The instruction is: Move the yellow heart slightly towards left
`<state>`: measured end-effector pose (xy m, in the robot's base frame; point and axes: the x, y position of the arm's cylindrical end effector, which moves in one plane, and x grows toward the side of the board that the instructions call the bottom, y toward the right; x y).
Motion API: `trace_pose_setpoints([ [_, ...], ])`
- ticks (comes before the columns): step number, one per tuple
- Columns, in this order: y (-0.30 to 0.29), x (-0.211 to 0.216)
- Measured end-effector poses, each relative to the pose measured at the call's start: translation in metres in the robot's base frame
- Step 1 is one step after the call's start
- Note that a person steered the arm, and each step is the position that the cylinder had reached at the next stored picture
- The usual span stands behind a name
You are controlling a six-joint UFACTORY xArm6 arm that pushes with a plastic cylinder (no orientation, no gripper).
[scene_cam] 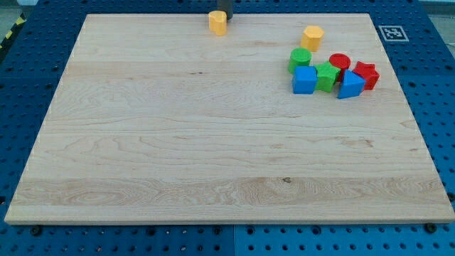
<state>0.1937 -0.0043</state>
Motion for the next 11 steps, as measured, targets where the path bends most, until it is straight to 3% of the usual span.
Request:
trace_pose_setpoints([
  [2, 0.043, 0.0],
  [5, 0.033, 0.027],
  [11, -0.04, 0.027],
])
